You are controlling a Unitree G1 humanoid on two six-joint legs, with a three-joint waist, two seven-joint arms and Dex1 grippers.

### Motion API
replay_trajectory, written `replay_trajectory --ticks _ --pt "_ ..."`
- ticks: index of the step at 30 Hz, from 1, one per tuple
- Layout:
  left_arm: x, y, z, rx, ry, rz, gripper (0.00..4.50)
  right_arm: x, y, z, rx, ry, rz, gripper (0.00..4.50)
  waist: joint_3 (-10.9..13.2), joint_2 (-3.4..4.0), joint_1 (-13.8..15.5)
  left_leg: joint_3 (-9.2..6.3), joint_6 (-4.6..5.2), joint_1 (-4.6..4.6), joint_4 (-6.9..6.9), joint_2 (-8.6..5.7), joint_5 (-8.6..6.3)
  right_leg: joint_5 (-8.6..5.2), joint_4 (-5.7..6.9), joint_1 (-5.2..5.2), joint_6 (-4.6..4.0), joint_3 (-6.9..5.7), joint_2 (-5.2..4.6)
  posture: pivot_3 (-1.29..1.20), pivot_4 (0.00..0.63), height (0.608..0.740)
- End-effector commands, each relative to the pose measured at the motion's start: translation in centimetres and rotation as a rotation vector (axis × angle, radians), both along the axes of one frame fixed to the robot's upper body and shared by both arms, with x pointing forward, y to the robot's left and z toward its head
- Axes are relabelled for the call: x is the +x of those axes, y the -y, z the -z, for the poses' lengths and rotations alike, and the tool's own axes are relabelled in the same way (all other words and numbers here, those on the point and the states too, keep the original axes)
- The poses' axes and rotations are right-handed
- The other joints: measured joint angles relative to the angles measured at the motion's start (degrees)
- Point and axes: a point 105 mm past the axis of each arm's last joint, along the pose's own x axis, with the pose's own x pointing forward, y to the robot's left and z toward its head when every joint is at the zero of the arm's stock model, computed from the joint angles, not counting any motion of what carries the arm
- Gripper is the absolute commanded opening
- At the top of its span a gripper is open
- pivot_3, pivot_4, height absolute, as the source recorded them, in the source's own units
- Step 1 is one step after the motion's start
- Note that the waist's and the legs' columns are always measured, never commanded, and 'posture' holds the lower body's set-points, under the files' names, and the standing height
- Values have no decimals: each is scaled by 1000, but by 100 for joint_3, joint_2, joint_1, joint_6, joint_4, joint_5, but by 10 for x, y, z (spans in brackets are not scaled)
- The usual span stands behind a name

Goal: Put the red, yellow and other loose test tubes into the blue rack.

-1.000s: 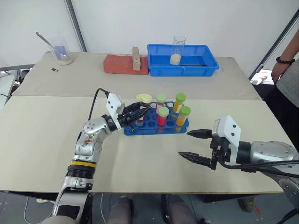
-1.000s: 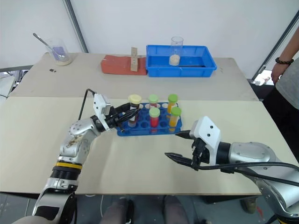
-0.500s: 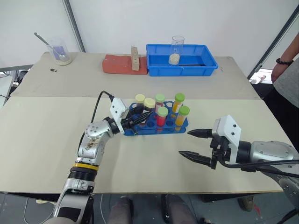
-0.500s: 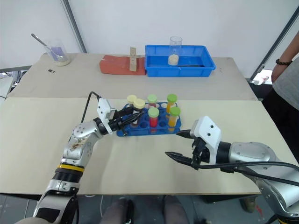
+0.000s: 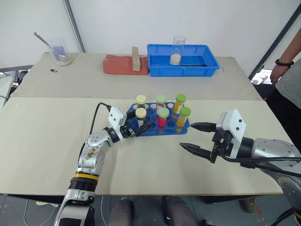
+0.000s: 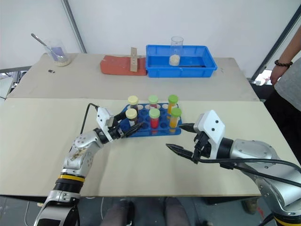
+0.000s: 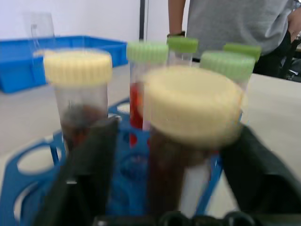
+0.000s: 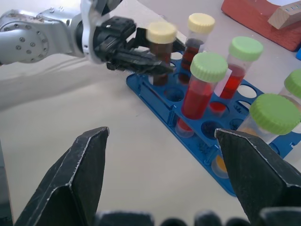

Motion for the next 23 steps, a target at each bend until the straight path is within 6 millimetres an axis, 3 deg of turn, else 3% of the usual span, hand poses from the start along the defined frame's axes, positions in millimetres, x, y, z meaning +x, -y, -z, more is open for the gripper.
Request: replay_trajectory --ticks 1,9,11,16,20,23 --pt "-6 -6 -19 27 76 -2 4433 1 0 -16 18 86 -5 4029 0 0 0 0 0 0 0 0 0 0 -1 0 0 0 0 0 150 740" --pt "-25 -51 -34 304 70 -78 4433 -1 7 -30 3 225 -74 4029 0 1 -21 2 0 2 -11 6 0 -5 0 -9 -6 -1 1 0 150 740" --pt "-31 -62 -38 369 74 -104 4433 0 14 -33 -13 238 -77 4029 0 1 -19 4 -1 2 -11 6 -1 -11 -3 -8 -16 -1 0 0 150 740" --pt "-44 -112 -44 521 17 -208 4433 -1 52 -31 -132 159 -88 4029 3 2 10 15 -1 6 -15 5 -1 -26 -10 -9 -42 -1 -10 0 150 740" --pt "-52 -136 -48 543 -34 -248 4433 -1 71 -34 -170 125 -75 4029 3 3 11 15 -2 6 -14 6 -1 -27 -9 -12 -42 -4 -12 0 150 740" --pt "-58 -141 -48 531 -57 -250 4433 2 75 -40 -172 133 -66 4029 3 3 0 25 -3 10 -18 8 -2 -28 -10 -16 -44 -4 -16 0 150 740"
